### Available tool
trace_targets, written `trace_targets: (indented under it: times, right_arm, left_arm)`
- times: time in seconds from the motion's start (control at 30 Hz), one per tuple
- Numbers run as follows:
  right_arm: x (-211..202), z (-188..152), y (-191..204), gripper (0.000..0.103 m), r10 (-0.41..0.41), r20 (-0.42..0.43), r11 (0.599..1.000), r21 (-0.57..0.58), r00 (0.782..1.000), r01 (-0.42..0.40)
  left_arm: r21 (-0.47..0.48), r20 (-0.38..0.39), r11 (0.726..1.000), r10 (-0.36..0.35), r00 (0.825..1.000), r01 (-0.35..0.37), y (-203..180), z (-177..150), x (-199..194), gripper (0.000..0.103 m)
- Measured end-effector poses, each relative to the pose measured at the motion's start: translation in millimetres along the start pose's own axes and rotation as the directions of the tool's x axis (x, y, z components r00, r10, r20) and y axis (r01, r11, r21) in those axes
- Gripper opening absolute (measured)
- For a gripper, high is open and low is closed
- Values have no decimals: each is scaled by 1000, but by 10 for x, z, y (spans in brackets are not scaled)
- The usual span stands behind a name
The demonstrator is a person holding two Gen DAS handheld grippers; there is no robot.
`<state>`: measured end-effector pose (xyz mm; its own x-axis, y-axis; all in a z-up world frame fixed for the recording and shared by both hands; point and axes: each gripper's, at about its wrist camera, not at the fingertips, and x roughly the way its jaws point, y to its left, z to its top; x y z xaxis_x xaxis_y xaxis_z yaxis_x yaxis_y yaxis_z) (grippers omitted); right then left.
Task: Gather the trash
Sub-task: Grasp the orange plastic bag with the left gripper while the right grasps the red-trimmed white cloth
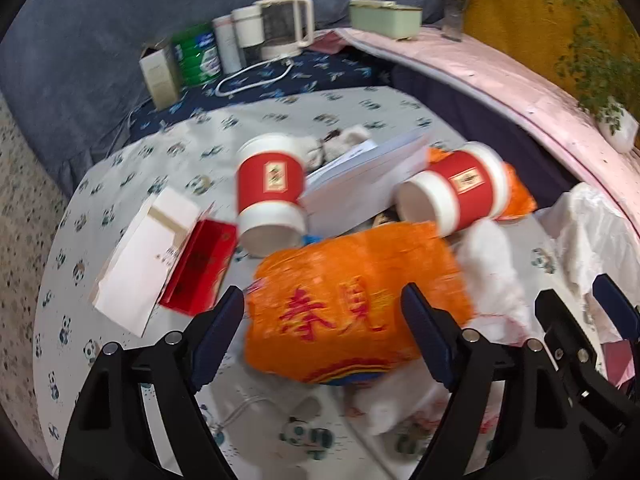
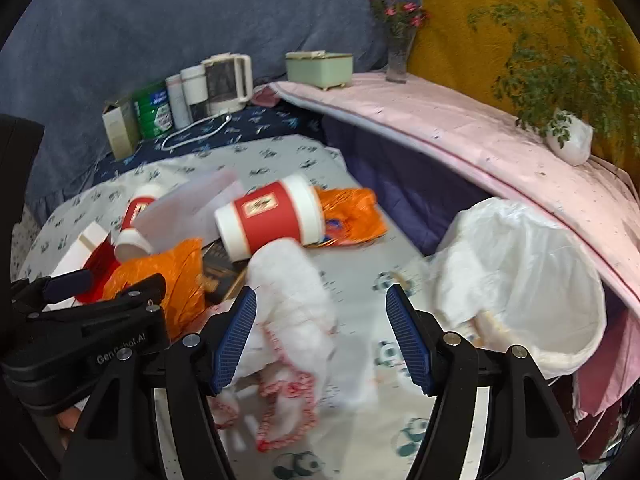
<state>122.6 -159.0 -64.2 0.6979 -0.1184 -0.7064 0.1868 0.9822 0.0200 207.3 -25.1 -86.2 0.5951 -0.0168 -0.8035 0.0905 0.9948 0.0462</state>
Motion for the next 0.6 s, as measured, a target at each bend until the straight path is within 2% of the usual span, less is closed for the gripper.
trace_targets:
  times: [0.07,0.17,0.33,0.37,0.43,0.47,0.53,0.57,0.6]
  right_arm:
    - [104,-40,102,66,4,-21,1000,-19,1000,-5]
    - [267,-93,168,66,-1,-50,1000,-26,999,0]
    - [428,-121,129,67,16,-74,1000,9,997,-15]
    - [445,-123,117,65,27,-81,1000,17,996,-26]
    - [461,-125,120,49,61,-90,998,21,994,-59]
    - [459,-130,137,46,73,-94,997,18,993,-71]
    - [433,-128,185,29,70,-91,997,-7,993,-71]
    - [415,-127,218,25,62,-88,998,-22,994,-65]
    - [396,-123,229,12,48,-83,998,-34,995,-51]
  left_arm:
    - [-19,-25,1000,16,1000,-17,108,-38,101,79]
    - [-57,-56,998,20,998,-23,240,-81,237,88]
    - [-77,-71,997,-10,997,4,264,-106,327,87]
    - [-74,-73,997,-22,997,16,252,-99,330,83]
    - [-65,-82,997,-57,995,52,224,-91,337,68]
    - [-58,-85,996,-71,994,67,195,-89,328,59]
    - [-38,-79,997,-77,994,74,130,-87,294,45]
    - [-29,-79,996,-84,993,82,88,-87,274,33]
    - [-20,-78,996,-85,993,83,54,-84,255,30]
